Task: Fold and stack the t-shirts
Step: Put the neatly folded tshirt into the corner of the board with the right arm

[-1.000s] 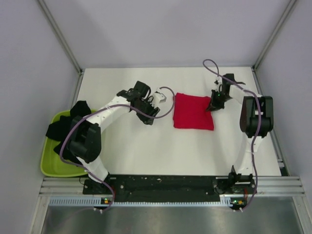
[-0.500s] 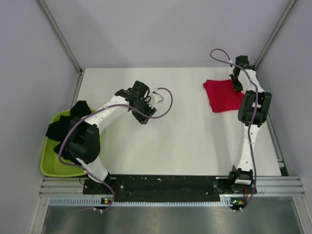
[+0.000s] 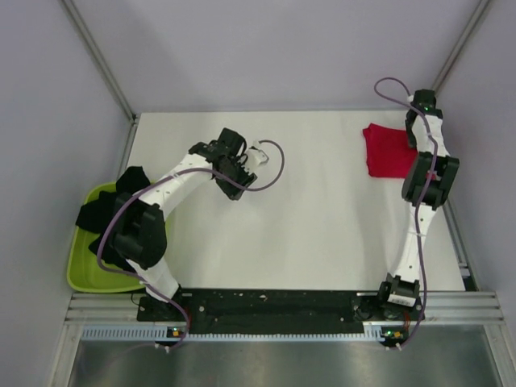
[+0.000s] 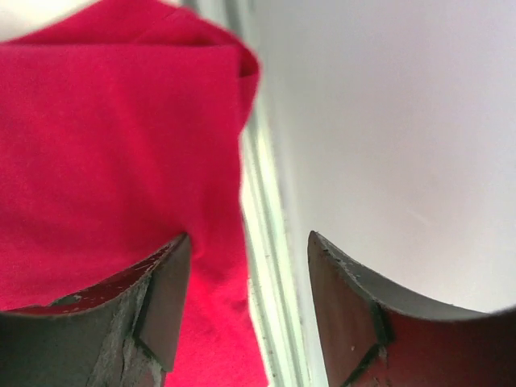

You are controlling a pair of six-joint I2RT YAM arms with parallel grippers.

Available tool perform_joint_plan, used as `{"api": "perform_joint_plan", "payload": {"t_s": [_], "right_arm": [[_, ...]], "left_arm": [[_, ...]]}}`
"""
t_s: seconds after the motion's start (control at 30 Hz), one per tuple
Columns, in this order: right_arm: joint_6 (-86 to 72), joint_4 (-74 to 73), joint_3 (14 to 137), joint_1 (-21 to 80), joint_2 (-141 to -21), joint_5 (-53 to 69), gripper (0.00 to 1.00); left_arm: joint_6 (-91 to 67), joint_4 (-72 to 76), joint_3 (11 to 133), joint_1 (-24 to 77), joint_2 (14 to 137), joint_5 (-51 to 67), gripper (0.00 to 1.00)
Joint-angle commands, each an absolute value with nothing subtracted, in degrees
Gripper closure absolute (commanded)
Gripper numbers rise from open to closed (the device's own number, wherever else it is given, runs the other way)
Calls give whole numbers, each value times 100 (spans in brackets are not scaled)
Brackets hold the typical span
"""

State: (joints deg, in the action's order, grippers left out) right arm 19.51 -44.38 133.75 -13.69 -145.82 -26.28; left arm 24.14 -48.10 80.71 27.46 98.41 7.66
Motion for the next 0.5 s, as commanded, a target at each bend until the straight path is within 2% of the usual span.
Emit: {"api": "perform_joint_plan", "payload": {"t_s": [0.0, 0.17, 0.33, 0.4, 0.47], "right_arm": [[1635, -3903, 13773, -1362, -14108, -3340, 39], [1521, -3490, 12992, -1126, -12712, -2779, 36], [1275, -3253, 11228, -625, -10973, -1542, 29], [951, -2815, 10244, -519, -10217, -620, 21], [617, -2192, 9059, -475, -9469, 172, 1]], "left_arm": [[2496, -4869, 8192, 2725, 9756, 800, 50], [2540, -4808, 8104, 2733, 9580, 730, 50], [2470, -4431, 7814, 2655, 9308, 615, 44], [2408, -4246, 7639, 2576, 9150, 694, 42], [2338, -4000, 7375, 2479, 8878, 782, 40]]}}
